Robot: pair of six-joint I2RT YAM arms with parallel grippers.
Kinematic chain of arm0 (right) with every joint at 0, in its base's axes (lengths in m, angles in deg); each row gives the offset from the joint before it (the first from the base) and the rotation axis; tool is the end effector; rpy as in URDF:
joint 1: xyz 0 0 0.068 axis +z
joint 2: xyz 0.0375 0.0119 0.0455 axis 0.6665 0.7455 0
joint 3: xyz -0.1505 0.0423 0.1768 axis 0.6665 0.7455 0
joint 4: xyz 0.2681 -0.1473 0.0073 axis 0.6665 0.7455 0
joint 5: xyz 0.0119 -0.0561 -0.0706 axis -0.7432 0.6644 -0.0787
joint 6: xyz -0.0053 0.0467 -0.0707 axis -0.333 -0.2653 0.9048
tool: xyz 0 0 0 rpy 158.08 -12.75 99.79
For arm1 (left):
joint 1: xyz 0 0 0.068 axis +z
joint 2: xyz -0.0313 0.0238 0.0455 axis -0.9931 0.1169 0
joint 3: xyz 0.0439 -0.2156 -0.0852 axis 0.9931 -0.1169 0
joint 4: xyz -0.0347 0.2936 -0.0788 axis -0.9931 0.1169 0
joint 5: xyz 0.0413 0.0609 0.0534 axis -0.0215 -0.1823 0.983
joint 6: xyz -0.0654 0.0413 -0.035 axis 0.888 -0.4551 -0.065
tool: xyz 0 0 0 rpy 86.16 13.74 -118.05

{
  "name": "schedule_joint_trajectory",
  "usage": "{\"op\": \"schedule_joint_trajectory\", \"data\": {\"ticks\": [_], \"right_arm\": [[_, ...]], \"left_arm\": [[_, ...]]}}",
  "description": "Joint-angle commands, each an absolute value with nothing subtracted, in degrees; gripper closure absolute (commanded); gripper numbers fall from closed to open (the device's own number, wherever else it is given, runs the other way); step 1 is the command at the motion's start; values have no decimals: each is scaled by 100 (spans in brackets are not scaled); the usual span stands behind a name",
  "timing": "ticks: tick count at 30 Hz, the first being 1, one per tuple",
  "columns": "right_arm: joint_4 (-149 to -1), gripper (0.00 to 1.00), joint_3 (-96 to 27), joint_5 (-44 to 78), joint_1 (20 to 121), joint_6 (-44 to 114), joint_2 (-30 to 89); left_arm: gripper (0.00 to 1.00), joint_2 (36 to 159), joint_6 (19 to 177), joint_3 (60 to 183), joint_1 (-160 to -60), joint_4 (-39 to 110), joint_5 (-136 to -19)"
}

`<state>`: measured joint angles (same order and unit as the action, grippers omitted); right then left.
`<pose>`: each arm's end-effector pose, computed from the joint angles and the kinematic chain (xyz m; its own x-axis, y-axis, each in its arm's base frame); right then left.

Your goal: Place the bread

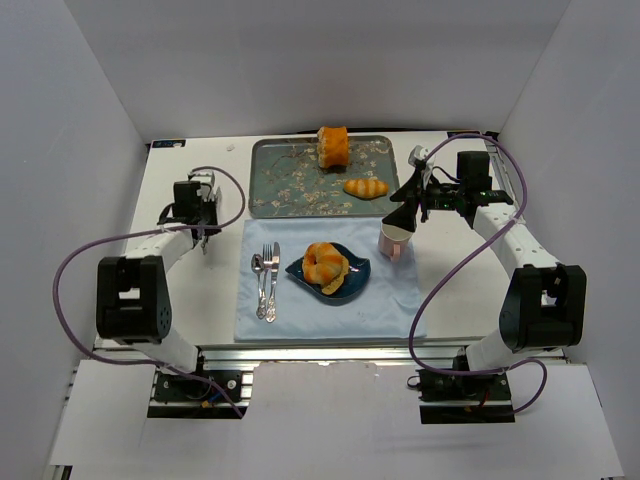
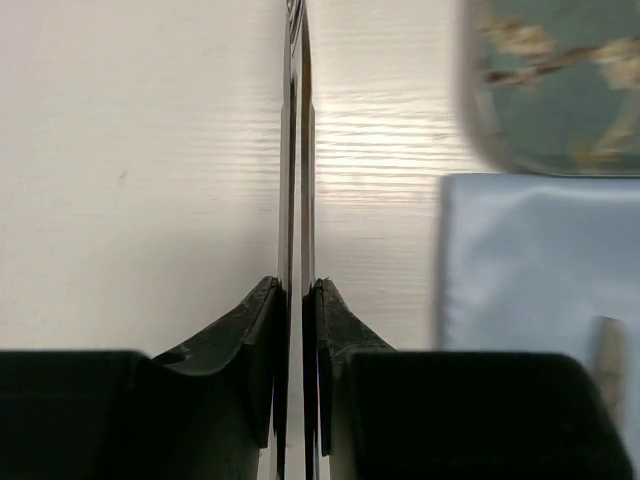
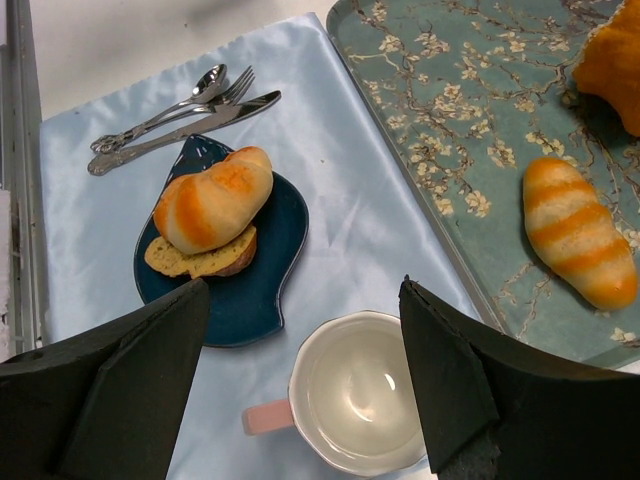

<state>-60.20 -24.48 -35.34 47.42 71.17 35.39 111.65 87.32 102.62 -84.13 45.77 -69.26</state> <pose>0.3835 0.1028 0.2241 -0.1480 -0.2591 -0.9544 -0.9376 0.3438 0.0520 0.3959 -0.0058 0.1126 -0.6975 -0.0104 -0.7165 0.0003 0.9999 -0.0149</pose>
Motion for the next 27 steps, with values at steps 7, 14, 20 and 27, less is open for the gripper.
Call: {"op": "schedule_joint_trajectory", "data": {"ticks": [7, 14, 20, 27], "right_arm": [[-5779, 19, -2739, -3381, 4724, 7344, 3353], [-5663, 11, -2968, -2740, 4759, 7161, 3406], [-5981, 11, -3135, -878, 4962, 5957, 3432], [-6183, 11, -3416, 258, 4997, 5315, 3459]], "left_arm": [[65, 11982, 8367, 10096, -8338, 3847, -6706], [32, 11843, 8552, 9798, -8144, 3794, -6398], [2, 11420, 8973, 9604, -8065, 3785, -6512], [2, 10419, 9562, 9420, -8056, 3461, -6652]]}}
